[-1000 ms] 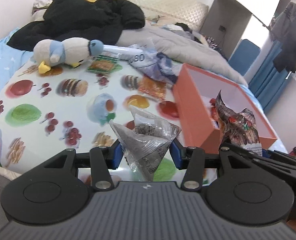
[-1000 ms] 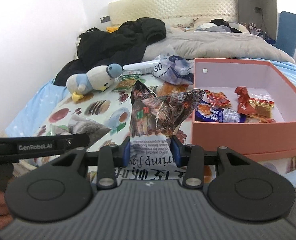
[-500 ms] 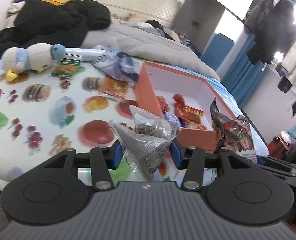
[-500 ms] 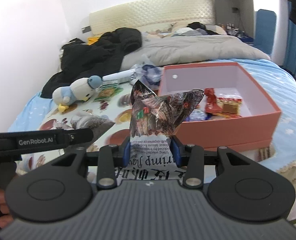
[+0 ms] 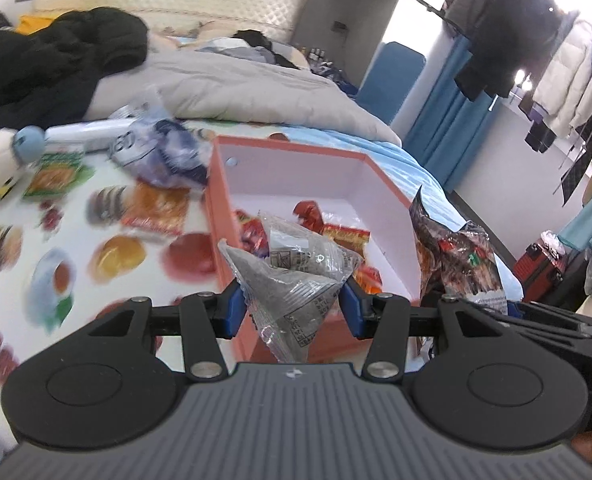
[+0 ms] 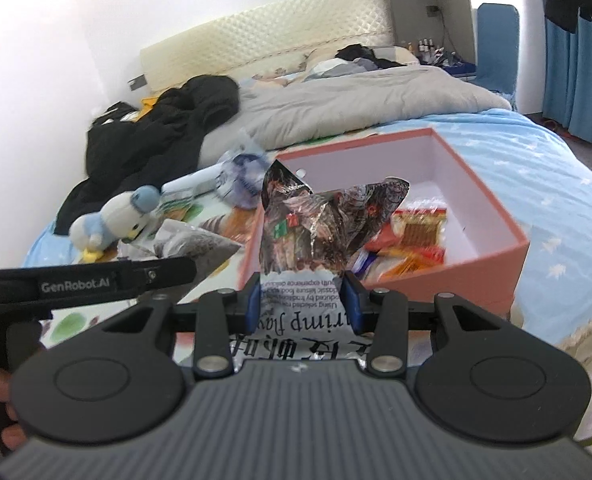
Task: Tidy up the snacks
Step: 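Lower both bags into the pink box and open both grippers, then withdraw both grippers from the box toward the remaining snacks, then grasp the red-labelled orange snack packet with the right gripper while the left grasps the green-labelled packet, then lift both packets off the sheet and raise them upright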
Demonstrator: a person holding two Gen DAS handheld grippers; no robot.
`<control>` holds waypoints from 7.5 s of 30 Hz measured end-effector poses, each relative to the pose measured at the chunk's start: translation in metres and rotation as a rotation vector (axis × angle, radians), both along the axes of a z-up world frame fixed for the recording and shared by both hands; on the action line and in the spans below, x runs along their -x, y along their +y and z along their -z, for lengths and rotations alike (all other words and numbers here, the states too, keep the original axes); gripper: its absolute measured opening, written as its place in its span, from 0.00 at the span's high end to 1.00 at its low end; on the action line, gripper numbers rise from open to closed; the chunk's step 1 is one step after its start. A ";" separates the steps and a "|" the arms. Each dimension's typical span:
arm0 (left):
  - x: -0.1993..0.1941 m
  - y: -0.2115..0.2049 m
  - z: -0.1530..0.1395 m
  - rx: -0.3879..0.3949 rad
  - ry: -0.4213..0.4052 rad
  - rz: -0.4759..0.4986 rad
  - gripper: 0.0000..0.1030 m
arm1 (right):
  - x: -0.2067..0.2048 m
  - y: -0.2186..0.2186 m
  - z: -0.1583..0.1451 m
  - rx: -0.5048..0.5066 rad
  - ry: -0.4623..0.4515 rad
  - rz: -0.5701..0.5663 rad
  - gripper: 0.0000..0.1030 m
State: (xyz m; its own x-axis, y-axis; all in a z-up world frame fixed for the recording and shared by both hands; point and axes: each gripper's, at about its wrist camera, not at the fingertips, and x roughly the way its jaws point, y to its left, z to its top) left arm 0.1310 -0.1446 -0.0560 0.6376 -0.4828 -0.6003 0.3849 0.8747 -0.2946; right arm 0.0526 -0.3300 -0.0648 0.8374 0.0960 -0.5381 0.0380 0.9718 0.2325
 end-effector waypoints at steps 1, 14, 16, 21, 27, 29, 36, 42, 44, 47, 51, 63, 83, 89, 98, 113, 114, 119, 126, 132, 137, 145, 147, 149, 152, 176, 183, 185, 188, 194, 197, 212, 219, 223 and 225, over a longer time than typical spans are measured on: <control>-0.010 -0.006 0.001 -0.001 0.001 0.006 0.47 | -0.007 -0.005 0.000 0.002 -0.003 0.007 0.57; -0.137 -0.069 0.037 -0.021 0.088 0.084 0.47 | -0.104 -0.052 0.028 -0.023 0.056 0.034 0.56; -0.154 -0.078 0.045 -0.040 0.092 0.094 0.47 | -0.119 -0.058 0.036 -0.027 0.068 0.042 0.56; -0.181 -0.089 0.065 -0.064 0.118 0.107 0.47 | -0.145 -0.069 0.056 -0.032 0.097 0.055 0.56; -0.188 -0.090 0.076 -0.060 0.133 0.104 0.46 | -0.155 -0.075 0.071 -0.050 0.134 0.058 0.55; -0.184 -0.090 0.073 -0.068 0.122 0.101 0.40 | -0.157 -0.076 0.073 -0.054 0.148 0.056 0.53; -0.154 -0.080 0.043 -0.055 0.053 0.096 0.28 | -0.141 -0.076 0.063 -0.066 0.155 0.096 0.31; -0.107 -0.059 0.008 -0.025 -0.003 0.100 0.28 | -0.103 -0.063 0.039 -0.045 0.112 0.098 0.31; -0.088 -0.051 -0.002 -0.021 -0.020 0.100 0.28 | -0.088 -0.057 0.030 -0.049 0.095 0.097 0.31; -0.062 -0.038 -0.014 -0.022 -0.041 0.093 0.28 | -0.065 -0.048 0.018 -0.048 0.067 0.099 0.31; -0.032 -0.020 -0.026 -0.020 -0.057 0.075 0.28 | -0.041 -0.036 0.007 -0.056 0.043 0.098 0.31; 0.047 0.029 -0.047 0.006 -0.094 0.029 0.28 | 0.009 -0.001 -0.014 -0.050 0.001 0.044 0.31; 0.121 0.112 -0.027 -0.023 -0.090 -0.157 0.28 | 0.045 0.072 -0.001 -0.041 -0.031 -0.164 0.31; 0.133 0.132 -0.015 -0.035 -0.057 -0.206 0.28 | 0.054 0.098 0.007 -0.048 -0.009 -0.234 0.31; 0.112 0.146 -0.004 -0.031 -0.036 -0.238 0.28 | 0.044 0.112 0.017 -0.041 0.012 -0.249 0.31; 0.023 0.175 0.047 -0.074 0.037 -0.302 0.28 | -0.018 0.144 0.039 -0.002 0.020 -0.295 0.31; 0.016 0.179 0.051 -0.071 0.041 -0.314 0.28 | -0.023 0.147 0.041 -0.001 0.022 -0.301 0.31; -0.024 0.197 0.063 -0.050 0.071 -0.364 0.28 | -0.050 0.160 0.051 0.031 0.021 -0.320 0.32; -0.096 0.210 0.084 -0.082 0.090 -0.352 0.28 | -0.100 0.172 0.069 0.043 0.034 -0.289 0.32; -0.172 0.208 0.113 -0.124 0.071 -0.327 0.28 | -0.156 0.182 0.091 0.065 0.027 -0.246 0.32; -0.229 0.207 0.132 -0.175 0.046 -0.321 0.28 | -0.207 0.185 0.114 0.094 0.016 -0.198 0.32; -0.299 0.209 0.161 -0.252 0.032 -0.302 0.21 | -0.266 0.188 0.144 0.179 -0.023 -0.116 0.32; -0.314 0.209 0.165 -0.253 0.014 -0.287 0.21 | -0.275 0.190 0.147 0.213 -0.046 -0.106 0.32; -0.328 0.208 0.169 -0.262 0.025 -0.271 0.21 | -0.285 0.189 0.152 0.212 -0.038 -0.102 0.33; -0.340 0.202 0.173 -0.289 0.000 -0.244 0.21 | -0.298 0.190 0.159 0.206 -0.012 -0.100 0.33; -0.325 0.197 0.187 -0.291 0.114 -0.254 0.66 | -0.295 0.197 0.175 0.264 0.060 -0.157 0.52; -0.305 0.188 0.186 -0.297 0.116 -0.243 0.88 | -0.263 0.197 0.176 0.264 0.070 -0.183 0.52; -0.301 0.185 0.185 -0.298 0.118 -0.249 0.92 | -0.255 0.196 0.175 0.263 0.071 -0.188 0.52; -0.293 0.184 0.185 -0.293 0.115 -0.261 0.94 | -0.245 0.196 0.174 0.263 0.075 -0.199 0.52; -0.259 0.186 0.178 -0.265 0.131 -0.270 0.97 | -0.221 0.193 0.171 0.261 0.080 -0.213 0.60; -0.229 0.188 0.175 -0.269 0.137 -0.275 0.97 | -0.206 0.191 0.167 0.255 0.081 -0.217 0.63; -0.063 0.197 0.157 -0.209 0.180 -0.325 0.97 | -0.111 0.186 0.157 0.297 0.083 -0.323 0.66; 0.000 0.186 0.149 -0.207 0.214 -0.351 0.97 | -0.064 0.179 0.153 0.305 0.102 -0.385 0.66; 0.024 0.177 0.147 -0.200 0.250 -0.336 0.96 | -0.049 0.173 0.148 0.300 0.103 -0.409 0.66; 0.031 0.172 0.146 -0.193 0.256 -0.318 0.96 | -0.046 0.171 0.147 0.299 0.111 -0.414 0.63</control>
State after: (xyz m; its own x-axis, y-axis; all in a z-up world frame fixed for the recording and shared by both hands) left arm 0.0999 0.0270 -0.2020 0.5552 -0.1506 -0.8180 0.0235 0.9859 -0.1655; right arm 0.0982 -0.1586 -0.2114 0.6982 0.2354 -0.6761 -0.3546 0.9341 -0.0410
